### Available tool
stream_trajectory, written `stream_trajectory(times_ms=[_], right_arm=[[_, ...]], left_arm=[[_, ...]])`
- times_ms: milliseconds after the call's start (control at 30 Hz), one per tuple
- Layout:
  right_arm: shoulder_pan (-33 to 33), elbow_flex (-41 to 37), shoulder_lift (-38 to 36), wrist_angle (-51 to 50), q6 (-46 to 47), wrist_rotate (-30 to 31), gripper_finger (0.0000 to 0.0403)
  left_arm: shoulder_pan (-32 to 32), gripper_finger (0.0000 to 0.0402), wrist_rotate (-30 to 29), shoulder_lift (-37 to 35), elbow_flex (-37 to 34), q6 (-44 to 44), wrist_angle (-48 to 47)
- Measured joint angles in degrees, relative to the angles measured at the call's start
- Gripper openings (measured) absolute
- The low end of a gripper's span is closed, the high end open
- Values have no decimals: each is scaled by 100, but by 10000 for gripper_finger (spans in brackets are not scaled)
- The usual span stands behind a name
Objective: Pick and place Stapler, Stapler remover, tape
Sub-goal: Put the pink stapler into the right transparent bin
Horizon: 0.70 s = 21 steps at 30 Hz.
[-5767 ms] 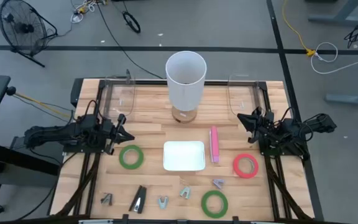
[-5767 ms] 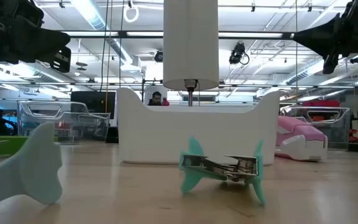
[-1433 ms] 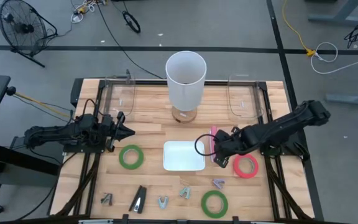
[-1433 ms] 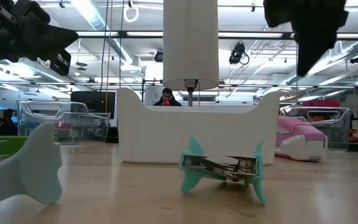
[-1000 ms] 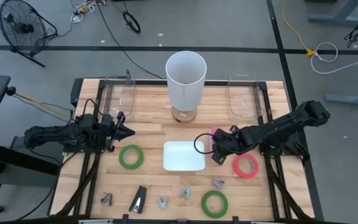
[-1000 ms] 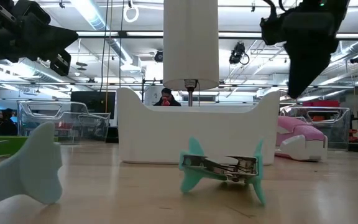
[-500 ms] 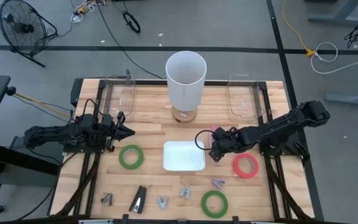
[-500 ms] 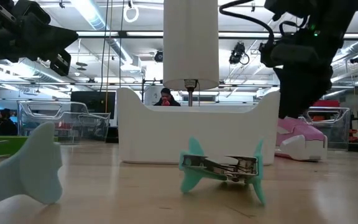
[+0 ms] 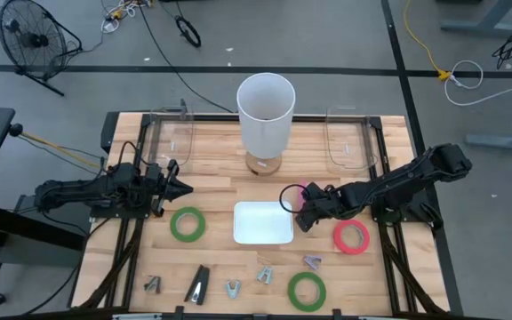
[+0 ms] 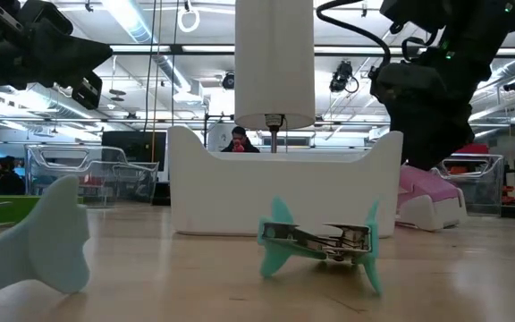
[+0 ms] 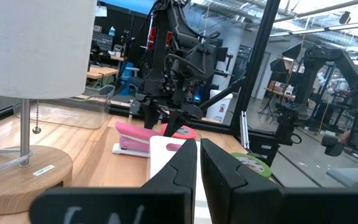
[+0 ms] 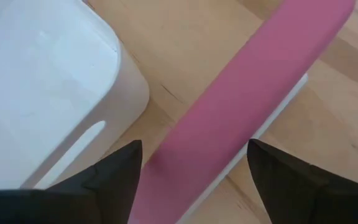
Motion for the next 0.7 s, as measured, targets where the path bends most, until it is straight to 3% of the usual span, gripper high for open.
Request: stream_trajectory(times_ms=[500,600,700], right_arm=[[-1,27,492,-159,285,154,279],[-47,28,557,-158,345,43,259],[-81,22,557,-214,341,-48,210]], left_arm=[[0,23,1,0,-1,-120,-34],[-1,23,2,0,0,-120,-61],[1,23,2,0,0,-118,-97]])
